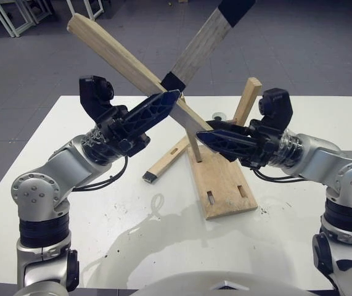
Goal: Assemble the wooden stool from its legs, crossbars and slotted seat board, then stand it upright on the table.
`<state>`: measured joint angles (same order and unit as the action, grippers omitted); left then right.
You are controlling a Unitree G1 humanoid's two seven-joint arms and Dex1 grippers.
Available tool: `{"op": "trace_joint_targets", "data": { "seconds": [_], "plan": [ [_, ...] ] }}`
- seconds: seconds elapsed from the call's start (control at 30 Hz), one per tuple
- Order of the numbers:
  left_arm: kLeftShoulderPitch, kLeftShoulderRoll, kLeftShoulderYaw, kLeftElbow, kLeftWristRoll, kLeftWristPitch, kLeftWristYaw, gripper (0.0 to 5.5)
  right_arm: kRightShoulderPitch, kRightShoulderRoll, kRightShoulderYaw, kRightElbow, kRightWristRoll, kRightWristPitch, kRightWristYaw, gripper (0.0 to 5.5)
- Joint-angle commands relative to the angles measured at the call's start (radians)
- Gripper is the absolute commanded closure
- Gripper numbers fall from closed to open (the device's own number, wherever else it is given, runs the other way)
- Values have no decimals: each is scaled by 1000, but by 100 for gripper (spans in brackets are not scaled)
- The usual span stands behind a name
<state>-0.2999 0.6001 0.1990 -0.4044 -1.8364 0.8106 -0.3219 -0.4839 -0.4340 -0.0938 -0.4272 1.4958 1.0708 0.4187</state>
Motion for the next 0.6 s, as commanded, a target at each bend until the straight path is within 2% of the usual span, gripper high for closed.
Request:
{"op": "trace_joint_targets", "data": {
  "seconds": [0.03, 0.17, 0.27, 0.4, 0.6],
  "plan": [
    [-2, 14, 33, 19, 45, -4, -32, 336, 12, -36, 20, -1, -34, -2, 12, 313],
    [7, 35, 91, 54, 91, -9, -57, 337, 66, -122, 42, -27, -128, 6, 85, 238],
    [24, 76, 97, 46, 208, -1, -110, 337, 148, -223, 34, -30, -228, -12, 179, 235],
    [108, 126, -40, -41, 537, -31, -265, 337, 241, -359, 57, 56, -462, -105, 307, 235],
    [138, 0, -254, 4, 826, -116, -343, 337, 304, -415, 179, 206, -789, -282, 396, 235]
  ]
}}
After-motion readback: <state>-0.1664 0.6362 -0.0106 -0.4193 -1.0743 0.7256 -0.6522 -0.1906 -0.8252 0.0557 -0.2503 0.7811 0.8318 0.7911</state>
